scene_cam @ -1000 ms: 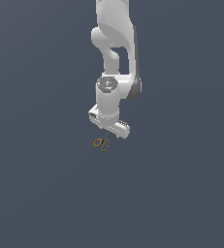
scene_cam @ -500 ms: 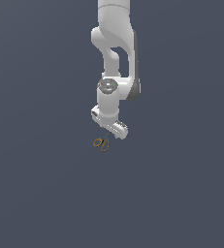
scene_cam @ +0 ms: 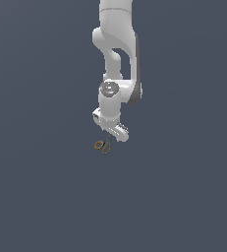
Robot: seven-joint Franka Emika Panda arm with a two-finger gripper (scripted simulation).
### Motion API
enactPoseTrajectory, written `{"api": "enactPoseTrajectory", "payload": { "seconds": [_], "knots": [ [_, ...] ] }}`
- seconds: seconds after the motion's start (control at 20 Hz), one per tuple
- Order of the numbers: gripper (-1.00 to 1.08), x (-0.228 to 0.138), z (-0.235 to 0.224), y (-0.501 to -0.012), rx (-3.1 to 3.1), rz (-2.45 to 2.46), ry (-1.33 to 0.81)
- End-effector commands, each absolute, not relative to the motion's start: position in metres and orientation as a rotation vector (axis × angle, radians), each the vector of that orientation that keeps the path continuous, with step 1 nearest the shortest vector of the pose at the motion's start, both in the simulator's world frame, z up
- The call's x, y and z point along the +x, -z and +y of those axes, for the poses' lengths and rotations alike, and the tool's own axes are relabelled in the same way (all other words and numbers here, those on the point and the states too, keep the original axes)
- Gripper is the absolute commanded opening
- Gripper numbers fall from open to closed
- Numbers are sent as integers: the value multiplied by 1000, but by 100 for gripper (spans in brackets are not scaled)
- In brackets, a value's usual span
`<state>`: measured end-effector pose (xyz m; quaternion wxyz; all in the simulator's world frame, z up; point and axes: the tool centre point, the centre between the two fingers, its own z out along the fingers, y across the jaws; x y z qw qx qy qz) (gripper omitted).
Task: Pick up the object and move it to a goal position.
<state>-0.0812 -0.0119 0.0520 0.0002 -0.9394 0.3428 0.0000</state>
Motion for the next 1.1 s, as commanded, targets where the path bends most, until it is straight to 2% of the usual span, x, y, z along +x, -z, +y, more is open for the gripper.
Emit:
{"api": "enactPoseTrajectory", "payload": {
  "seconds": [0.0,0.6,0.65,1.05],
  "knots": [
    [100,-82,-12,-44,-2951,1078,-1],
    [100,-82,-12,-8,-2949,1083,0],
    [-100,-82,-12,-8,-2949,1083,0],
    [-100,-82,-12,-8,-2949,1083,0]
  ]
}}
